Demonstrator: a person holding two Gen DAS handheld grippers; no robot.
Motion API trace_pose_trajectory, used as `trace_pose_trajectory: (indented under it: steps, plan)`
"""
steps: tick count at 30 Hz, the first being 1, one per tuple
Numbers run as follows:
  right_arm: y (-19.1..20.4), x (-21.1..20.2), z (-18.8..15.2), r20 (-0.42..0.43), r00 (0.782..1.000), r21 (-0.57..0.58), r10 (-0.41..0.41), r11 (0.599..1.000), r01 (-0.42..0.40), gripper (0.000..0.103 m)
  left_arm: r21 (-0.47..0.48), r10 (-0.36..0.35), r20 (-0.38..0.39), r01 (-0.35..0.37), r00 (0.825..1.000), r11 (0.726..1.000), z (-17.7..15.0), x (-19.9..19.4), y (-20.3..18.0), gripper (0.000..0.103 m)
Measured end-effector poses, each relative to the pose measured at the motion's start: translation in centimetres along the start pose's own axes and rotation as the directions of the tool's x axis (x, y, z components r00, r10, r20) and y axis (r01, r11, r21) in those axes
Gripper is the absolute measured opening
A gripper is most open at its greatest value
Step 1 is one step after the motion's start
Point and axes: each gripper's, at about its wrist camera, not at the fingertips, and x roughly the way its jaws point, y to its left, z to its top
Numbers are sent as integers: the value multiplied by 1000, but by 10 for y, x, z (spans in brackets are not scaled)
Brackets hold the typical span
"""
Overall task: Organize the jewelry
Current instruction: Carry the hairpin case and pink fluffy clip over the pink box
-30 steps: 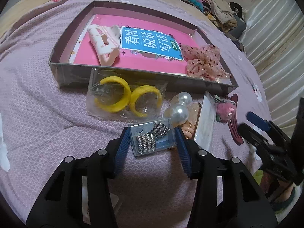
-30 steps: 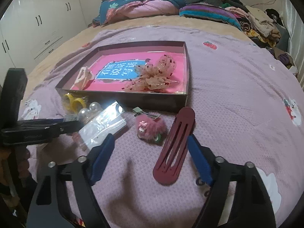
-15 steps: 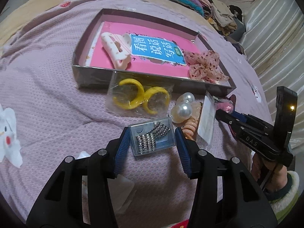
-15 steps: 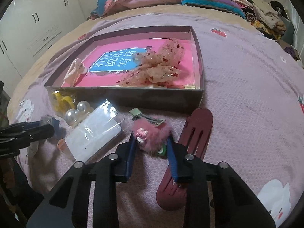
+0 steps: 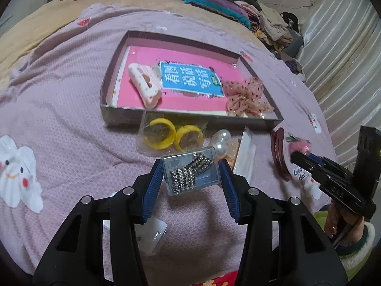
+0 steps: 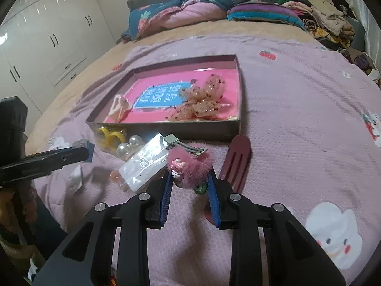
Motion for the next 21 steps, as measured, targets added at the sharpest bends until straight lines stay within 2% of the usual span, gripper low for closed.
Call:
trace_pose_trajectory:
  steps: [9, 21]
  plan:
    - [-10, -39, 5, 79, 997, 39, -10, 999, 7, 27, 18, -23, 28, 23, 999, 1000, 17, -8, -13, 40]
    - [-19, -59, 30, 146, 988, 50, -41, 998, 34, 27, 66, -44, 81, 38, 996, 997, 55, -10, -35, 40]
